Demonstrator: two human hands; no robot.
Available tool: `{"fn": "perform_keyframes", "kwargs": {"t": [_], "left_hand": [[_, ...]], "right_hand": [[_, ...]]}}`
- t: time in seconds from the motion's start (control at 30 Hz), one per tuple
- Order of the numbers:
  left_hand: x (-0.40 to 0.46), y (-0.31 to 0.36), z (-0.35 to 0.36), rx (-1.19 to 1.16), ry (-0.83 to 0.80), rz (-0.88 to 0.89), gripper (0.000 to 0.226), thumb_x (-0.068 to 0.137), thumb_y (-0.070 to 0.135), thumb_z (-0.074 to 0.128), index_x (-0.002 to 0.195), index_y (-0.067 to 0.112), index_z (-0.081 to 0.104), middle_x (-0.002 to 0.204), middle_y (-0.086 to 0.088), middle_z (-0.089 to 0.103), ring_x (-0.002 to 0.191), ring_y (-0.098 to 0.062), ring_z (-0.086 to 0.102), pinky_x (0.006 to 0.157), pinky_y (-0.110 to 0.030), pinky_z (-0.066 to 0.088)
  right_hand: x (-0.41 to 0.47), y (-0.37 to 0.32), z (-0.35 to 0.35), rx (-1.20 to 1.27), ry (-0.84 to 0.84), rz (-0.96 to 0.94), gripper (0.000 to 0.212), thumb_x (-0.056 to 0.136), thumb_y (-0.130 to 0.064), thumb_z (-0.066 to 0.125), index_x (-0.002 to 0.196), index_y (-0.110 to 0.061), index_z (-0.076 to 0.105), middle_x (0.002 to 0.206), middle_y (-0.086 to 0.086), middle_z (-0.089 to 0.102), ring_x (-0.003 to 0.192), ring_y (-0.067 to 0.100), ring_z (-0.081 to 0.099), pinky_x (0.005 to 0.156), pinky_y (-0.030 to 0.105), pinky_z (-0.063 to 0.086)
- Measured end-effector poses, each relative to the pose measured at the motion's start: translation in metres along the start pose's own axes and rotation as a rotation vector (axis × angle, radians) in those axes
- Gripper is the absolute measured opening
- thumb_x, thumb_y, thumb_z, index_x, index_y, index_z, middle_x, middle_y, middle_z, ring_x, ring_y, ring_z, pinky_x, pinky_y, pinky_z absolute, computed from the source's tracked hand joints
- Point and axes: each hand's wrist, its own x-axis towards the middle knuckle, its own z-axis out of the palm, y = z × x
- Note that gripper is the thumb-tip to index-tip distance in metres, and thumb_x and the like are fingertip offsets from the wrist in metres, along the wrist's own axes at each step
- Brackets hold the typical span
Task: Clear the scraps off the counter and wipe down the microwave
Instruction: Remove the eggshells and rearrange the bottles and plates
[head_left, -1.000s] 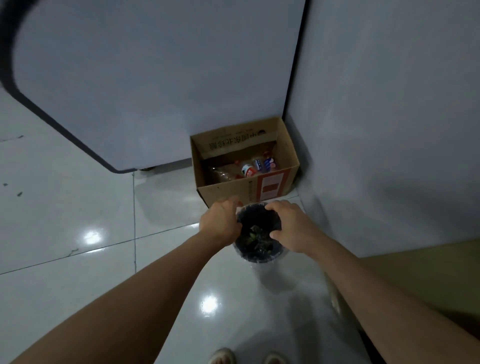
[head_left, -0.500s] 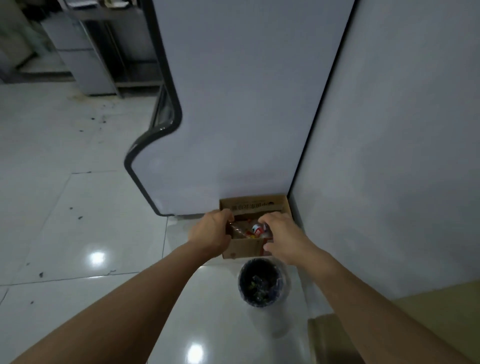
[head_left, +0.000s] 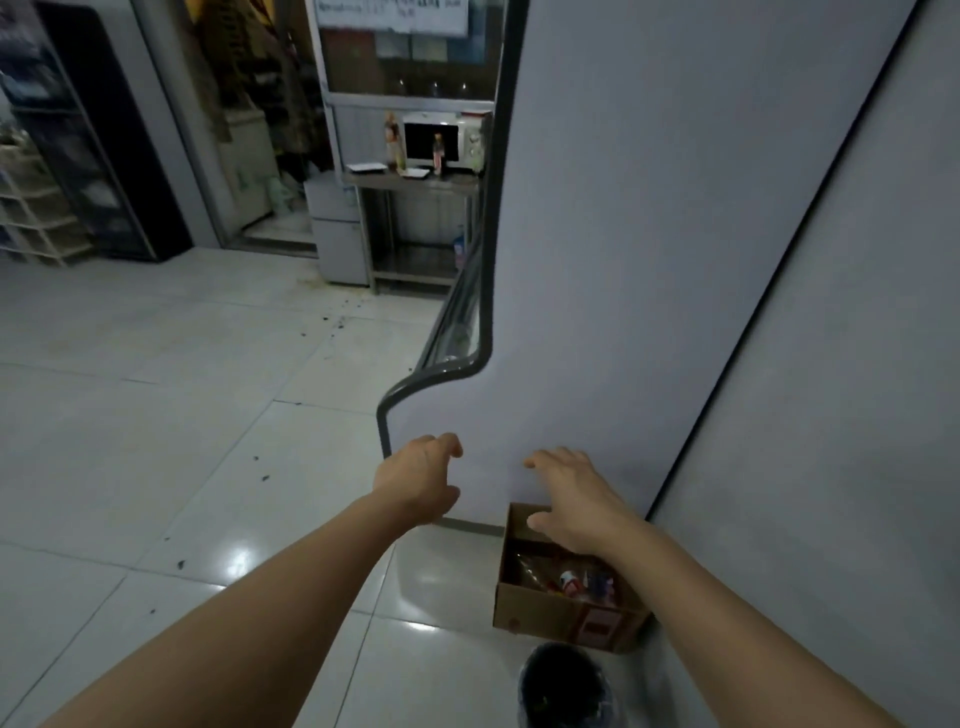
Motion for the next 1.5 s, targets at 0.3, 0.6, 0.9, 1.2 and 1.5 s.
{"fn": "perform_keyframes", "kwargs": {"t": [0.3, 0.6, 0.9, 1.2, 1.5], "left_hand": [[0.001, -0.093, -0.079, -0.012, 0.091, -0.05, 0.045, 0.081, 0.026, 0.067, 0.123, 0.027, 0.05, 0.122, -0.001, 0.059, 0.102, -0.02, 0.059, 0.08, -0.032, 0.051], [0.027, -0.236, -0.17, 0.014, 0.15, -0.017, 0.042, 0.084, 0.024, 0.063, 0.123, 0.026, 0.05, 0.12, 0.002, 0.06, 0.103, -0.019, 0.059, 0.081, -0.033, 0.051], [0.059, -0.364, -0.224, 0.02, 0.169, -0.086, 0.041, 0.082, 0.024, 0.062, 0.122, 0.027, 0.05, 0.12, 0.002, 0.06, 0.106, -0.02, 0.057, 0.081, -0.033, 0.048], [0.156, -0.45, -0.249, 0.019, 0.195, -0.135, 0.041, 0.082, 0.026, 0.062, 0.121, 0.026, 0.051, 0.121, 0.001, 0.059, 0.108, -0.02, 0.056, 0.085, -0.035, 0.048], [0.315, -0.52, -0.281, 0.011, 0.164, -0.231, 0.041, 0.083, 0.024, 0.06, 0.123, 0.027, 0.049, 0.12, 0.003, 0.059, 0.106, -0.02, 0.057, 0.08, -0.033, 0.049]], "right_hand": [[0.061, -0.111, -0.009, -0.061, 0.02, -0.104, 0.067, 0.084, -0.023, 0.065, 0.142, -0.019, 0.032, 0.144, 0.003, 0.033, 0.135, 0.021, 0.024, 0.109, 0.034, 0.03], [0.161, -0.252, 0.003, -0.041, 0.093, -0.114, 0.063, 0.084, -0.025, 0.065, 0.139, -0.018, 0.036, 0.143, 0.003, 0.035, 0.135, 0.021, 0.025, 0.11, 0.037, 0.031], [0.264, -0.36, 0.015, -0.024, 0.07, -0.164, 0.069, 0.082, -0.034, 0.065, 0.142, -0.022, 0.031, 0.145, 0.0, 0.031, 0.136, 0.019, 0.022, 0.109, 0.039, 0.032], [0.417, -0.407, 0.024, -0.019, 0.064, -0.194, 0.073, 0.078, -0.036, 0.068, 0.14, -0.024, 0.031, 0.145, 0.0, 0.031, 0.136, 0.02, 0.022, 0.106, 0.039, 0.033], [0.603, -0.401, -0.003, -0.04, -0.036, -0.177, 0.074, 0.081, -0.036, 0.065, 0.143, -0.021, 0.027, 0.146, 0.002, 0.028, 0.137, 0.024, 0.02, 0.108, 0.041, 0.033]]}}
